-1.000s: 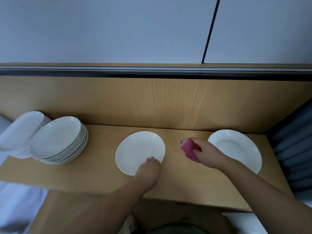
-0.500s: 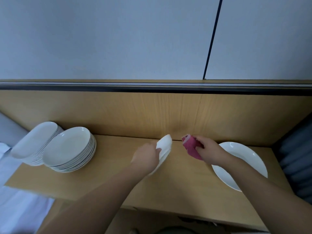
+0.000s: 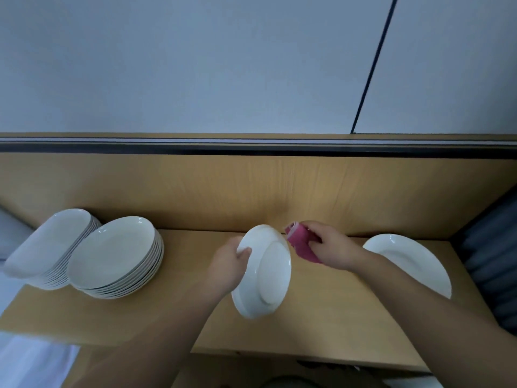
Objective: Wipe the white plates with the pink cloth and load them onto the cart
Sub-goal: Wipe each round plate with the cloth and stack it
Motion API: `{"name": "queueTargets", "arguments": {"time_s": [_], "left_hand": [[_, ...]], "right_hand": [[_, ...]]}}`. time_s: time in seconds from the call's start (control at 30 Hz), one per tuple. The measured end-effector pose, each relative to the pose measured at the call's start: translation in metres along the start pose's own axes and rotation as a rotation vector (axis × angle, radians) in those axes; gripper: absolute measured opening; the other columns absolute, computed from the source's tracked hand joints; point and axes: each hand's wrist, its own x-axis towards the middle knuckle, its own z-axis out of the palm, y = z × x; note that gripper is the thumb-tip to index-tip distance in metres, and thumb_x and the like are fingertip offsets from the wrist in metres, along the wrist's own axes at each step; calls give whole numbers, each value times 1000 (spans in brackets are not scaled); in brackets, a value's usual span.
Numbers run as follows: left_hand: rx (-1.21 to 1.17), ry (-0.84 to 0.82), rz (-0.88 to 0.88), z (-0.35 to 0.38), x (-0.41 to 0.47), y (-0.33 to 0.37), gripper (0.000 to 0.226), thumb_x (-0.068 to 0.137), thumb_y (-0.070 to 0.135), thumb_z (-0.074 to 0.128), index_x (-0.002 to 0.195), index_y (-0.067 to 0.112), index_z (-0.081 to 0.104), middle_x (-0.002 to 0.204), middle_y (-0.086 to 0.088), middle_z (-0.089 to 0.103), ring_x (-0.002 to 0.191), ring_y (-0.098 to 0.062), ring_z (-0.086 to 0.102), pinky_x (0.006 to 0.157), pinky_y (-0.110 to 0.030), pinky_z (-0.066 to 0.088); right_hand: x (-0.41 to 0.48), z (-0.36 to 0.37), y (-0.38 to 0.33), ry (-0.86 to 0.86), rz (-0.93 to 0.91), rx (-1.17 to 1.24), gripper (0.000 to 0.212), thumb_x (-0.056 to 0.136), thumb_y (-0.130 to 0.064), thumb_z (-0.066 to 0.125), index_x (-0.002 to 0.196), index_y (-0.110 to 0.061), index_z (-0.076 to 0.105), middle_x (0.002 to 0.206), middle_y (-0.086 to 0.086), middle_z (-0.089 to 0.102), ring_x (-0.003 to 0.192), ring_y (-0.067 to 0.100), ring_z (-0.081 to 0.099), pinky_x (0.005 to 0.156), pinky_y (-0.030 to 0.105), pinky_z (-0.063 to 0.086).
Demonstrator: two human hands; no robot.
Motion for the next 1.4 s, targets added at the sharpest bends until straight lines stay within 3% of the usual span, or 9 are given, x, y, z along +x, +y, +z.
{"name": "queueTargets", "arguments": {"time_s": [0.17, 0.37, 0.53, 0.67, 0.77, 1.0, 1.13, 1.27, 1.4], "left_hand": [[87, -187, 28, -26, 1, -39, 70, 82, 25, 70, 142, 37, 37, 129, 14, 39, 121, -10, 42, 92, -25, 38], [106, -256, 37, -37, 10, -81, 65, 75, 26, 76, 132, 44, 52, 129, 4, 47, 118, -13, 45, 94, -25, 41], [110, -294, 30, -38, 17, -96, 64, 73, 31, 78, 132, 39, 54, 134, 8, 52, 121, -14, 47, 102, -34, 43], [115, -298, 35, -38, 18, -103, 64, 72, 35, 79, 131, 36, 55, 128, 13, 50, 120, -11, 44, 103, -33, 40], [61, -289, 17, -33, 18, -108, 67, 62, 52, 78, 126, 42, 57, 130, 12, 53, 119, -10, 48, 102, -39, 44], [80, -234, 28, -28, 20, -108, 61, 72, 32, 82, 128, 34, 57, 126, 16, 50, 111, 1, 41, 80, 5, 27], [95, -215, -12, -28, 20, -105, 62, 74, 32, 80, 130, 40, 53, 131, 10, 47, 114, -6, 42, 93, -17, 33], [96, -202, -65, -29, 17, -105, 63, 74, 31, 80, 130, 40, 54, 132, 8, 47, 120, -13, 43, 101, -28, 38], [93, -191, -87, -28, 16, -103, 64, 73, 29, 81, 130, 42, 53, 132, 7, 47, 120, -15, 44, 102, -33, 41]], "right_hand": [[26, 35, -37, -54, -6, 38, 53, 86, 9, 33, 113, -27, 62, 105, -20, 64, 94, 4, 62, 67, 11, 48], [78, 70, -60, -136, 20, 108, 54, 84, 9, 31, 107, -24, 67, 100, 3, 69, 71, 19, 66, 46, 23, 44], [112, 102, -52, -144, 6, -162, 34, 93, -5, 35, 110, -14, 64, 101, 4, 69, 85, 14, 65, 73, 31, 56], [116, 114, -44, -134, -79, -325, 26, 100, -14, 38, 97, -13, 64, 106, -5, 71, 62, -5, 57, 54, 13, 43], [117, 119, -42, -218, -108, -442, 22, 98, -20, 48, 115, -13, 61, 119, -16, 59, 98, -4, 57, 81, 11, 45], [130, 124, -32, -210, -91, -669, 21, 94, -12, 43, 111, -21, 51, 118, -13, 57, 97, 15, 43, 82, 31, 44], [124, 118, -6, -210, -102, -522, 49, 86, 7, 43, 119, -27, 56, 110, -19, 59, 99, 6, 56, 82, 21, 47], [101, 101, 27, -122, 52, -286, 31, 102, -5, 42, 124, -17, 60, 120, -15, 61, 92, -24, 52, 83, -3, 33], [72, 97, 57, -61, 157, -256, 30, 101, -16, 46, 126, -21, 62, 101, -13, 63, 77, -5, 56, 77, 12, 39]]}}
